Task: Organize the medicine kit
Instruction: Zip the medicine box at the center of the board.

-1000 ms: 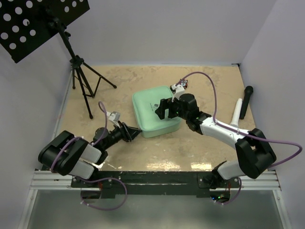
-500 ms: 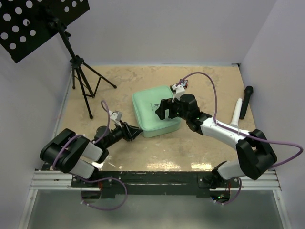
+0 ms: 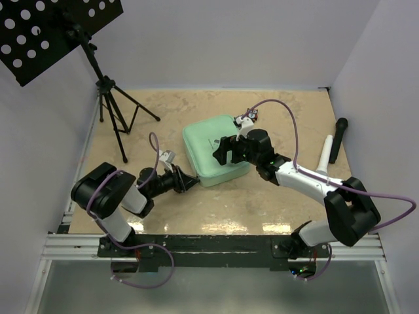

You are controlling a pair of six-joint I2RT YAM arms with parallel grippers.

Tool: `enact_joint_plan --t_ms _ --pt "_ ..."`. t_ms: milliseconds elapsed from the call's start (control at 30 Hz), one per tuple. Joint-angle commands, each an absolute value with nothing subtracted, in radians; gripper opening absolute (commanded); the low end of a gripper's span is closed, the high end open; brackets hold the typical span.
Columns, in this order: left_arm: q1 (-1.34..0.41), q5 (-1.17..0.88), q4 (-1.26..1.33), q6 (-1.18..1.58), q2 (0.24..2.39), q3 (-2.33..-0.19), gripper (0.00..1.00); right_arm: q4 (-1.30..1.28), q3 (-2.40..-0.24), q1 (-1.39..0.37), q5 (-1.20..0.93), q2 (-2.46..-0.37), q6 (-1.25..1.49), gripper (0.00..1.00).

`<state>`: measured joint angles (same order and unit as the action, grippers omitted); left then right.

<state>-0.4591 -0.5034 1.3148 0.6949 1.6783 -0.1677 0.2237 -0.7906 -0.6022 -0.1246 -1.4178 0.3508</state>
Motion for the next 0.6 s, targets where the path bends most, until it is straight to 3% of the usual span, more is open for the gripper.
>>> enact_joint_plan --t_ms 0,167,400,567 --pt "-0.456 -0.506 1.898 0.675 1.695 -0.176 0.29 0.239 -0.792 -0.606 -0.143 -1.391 0.357 0.93" --pt "-0.454 -0.502 1.898 0.675 1.7 -0.178 0.29 0.236 -0.792 -0.606 -0.14 -1.396 0.357 0.92" --pt "-0.453 -0.486 1.898 0.66 1.637 -0.167 0.46 0.233 -0.785 -0.606 -0.137 -1.394 0.356 0.93" --pt "-0.451 -0.491 1.898 0.657 1.617 -0.172 0.48 0.229 -0.776 -0.606 -0.137 -1.384 0.357 0.93"
